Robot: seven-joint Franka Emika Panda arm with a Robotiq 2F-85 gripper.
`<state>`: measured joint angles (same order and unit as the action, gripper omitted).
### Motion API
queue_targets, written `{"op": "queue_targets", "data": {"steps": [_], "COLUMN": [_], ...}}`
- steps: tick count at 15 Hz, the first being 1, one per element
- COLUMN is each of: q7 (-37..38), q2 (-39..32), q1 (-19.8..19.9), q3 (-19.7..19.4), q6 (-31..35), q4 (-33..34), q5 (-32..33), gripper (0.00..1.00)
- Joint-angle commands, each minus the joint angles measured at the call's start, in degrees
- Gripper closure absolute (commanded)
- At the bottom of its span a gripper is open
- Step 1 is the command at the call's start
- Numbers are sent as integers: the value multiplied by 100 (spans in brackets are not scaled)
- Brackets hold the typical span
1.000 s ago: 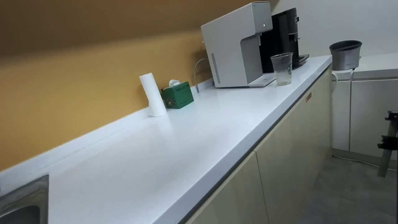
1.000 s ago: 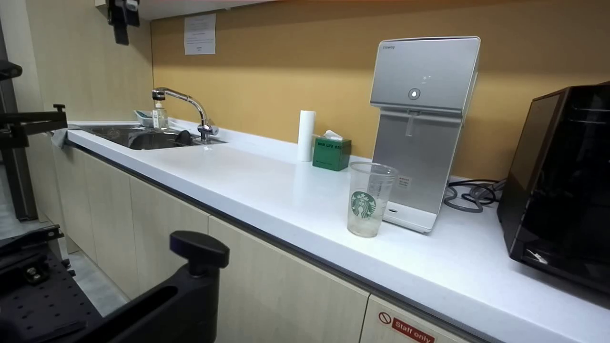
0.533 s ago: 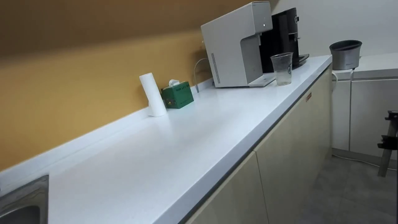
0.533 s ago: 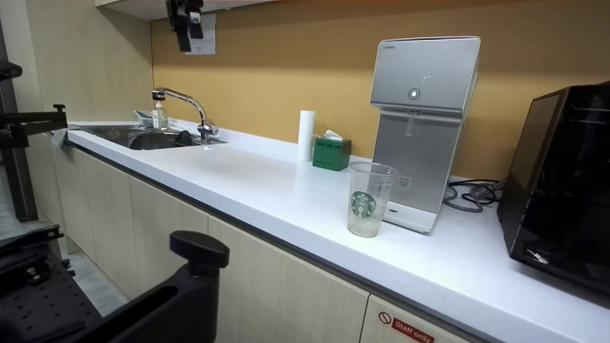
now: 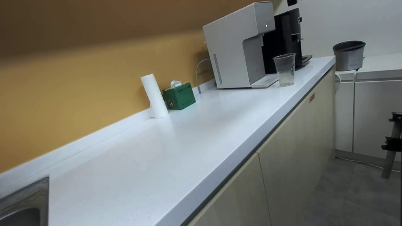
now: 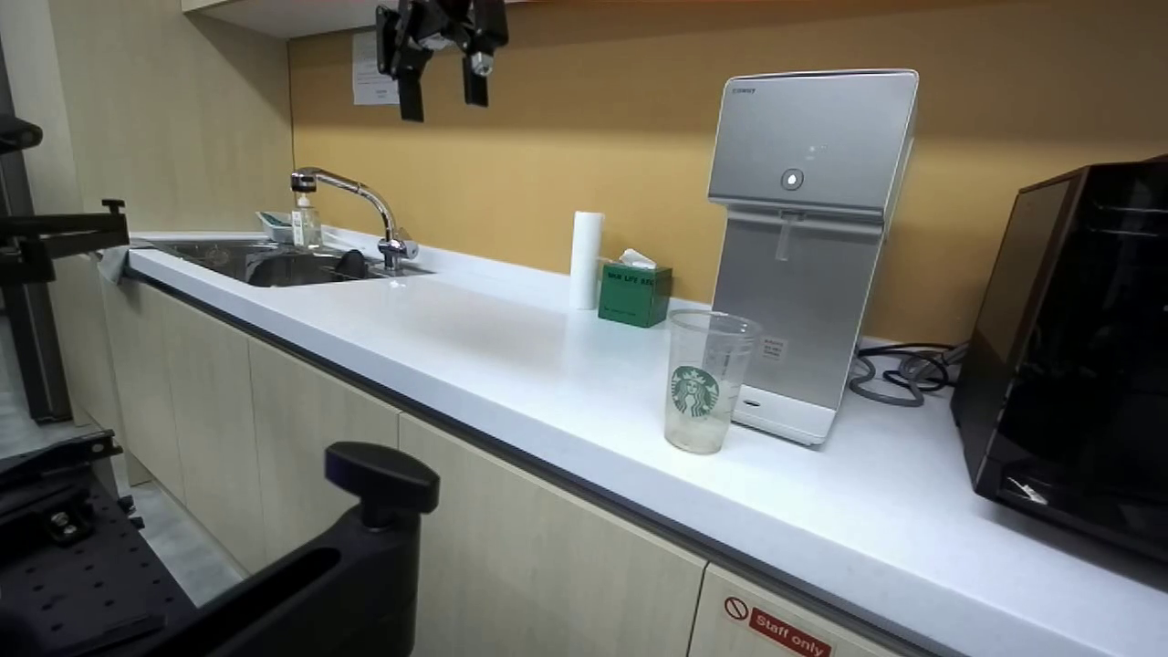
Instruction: Put the coffee cup onto the coffee machine
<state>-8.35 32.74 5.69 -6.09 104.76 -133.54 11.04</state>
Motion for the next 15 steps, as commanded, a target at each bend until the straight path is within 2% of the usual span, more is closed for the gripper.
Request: {"op": "queue_targets", "data": {"steps": [1, 3, 4, 6, 10, 15], "q7": [-31, -44, -64, -166, -626, -846], "q2": [-20, -24, -27, -190, -536, -1299], "q1": [-28, -50, -56, -70, -60, 321], "q3": [-24, -8, -33, -133, -426, -668], "q6": [-12, -12, 353, 623, 1868, 3054], "q4": [31, 43, -50, -66, -308, -379], "q5": [13, 16, 65, -36, -106, 274], "gripper": [0, 0, 0, 0, 0, 0]}}
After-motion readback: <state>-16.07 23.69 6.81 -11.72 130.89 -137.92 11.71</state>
